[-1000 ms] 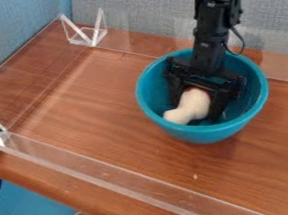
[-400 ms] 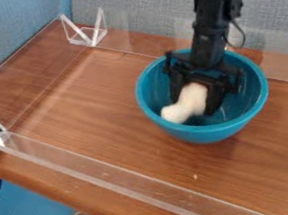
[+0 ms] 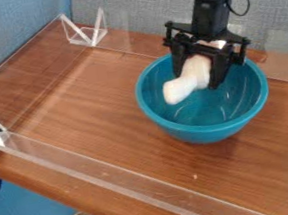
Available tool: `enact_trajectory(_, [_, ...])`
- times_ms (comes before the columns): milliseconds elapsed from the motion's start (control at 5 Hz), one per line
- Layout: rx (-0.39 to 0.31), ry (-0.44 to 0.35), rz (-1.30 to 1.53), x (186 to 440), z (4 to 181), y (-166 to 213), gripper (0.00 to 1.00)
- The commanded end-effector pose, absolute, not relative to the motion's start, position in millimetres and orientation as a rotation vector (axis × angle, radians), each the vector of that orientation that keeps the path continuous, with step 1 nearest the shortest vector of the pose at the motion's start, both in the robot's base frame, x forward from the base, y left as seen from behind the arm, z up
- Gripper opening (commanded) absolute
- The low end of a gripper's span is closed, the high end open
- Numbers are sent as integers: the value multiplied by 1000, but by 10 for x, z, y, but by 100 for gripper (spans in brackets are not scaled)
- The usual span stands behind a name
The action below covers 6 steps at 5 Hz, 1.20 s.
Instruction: Put the mushroom in the blue bowl
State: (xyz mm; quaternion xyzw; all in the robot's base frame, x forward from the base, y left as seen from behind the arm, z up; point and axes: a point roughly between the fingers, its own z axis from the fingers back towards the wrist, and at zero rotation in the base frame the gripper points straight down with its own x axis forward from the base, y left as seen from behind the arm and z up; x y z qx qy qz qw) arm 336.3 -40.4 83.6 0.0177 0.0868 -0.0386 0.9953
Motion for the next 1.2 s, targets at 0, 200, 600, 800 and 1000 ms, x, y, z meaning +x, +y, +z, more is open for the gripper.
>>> enact_trajectory(0, [22, 115, -67, 3466, 964, -390, 100])
enact_trajectory(200, [14, 78, -70, 3441, 1075, -396, 0])
enact_trajectory(600, [-4, -55, -48, 3331, 1606, -382, 100])
enact_trajectory(800, [-2, -56, -59, 3255, 1520, -411, 100])
enact_trajectory(1000, [5, -58, -74, 3176, 1414, -464, 100])
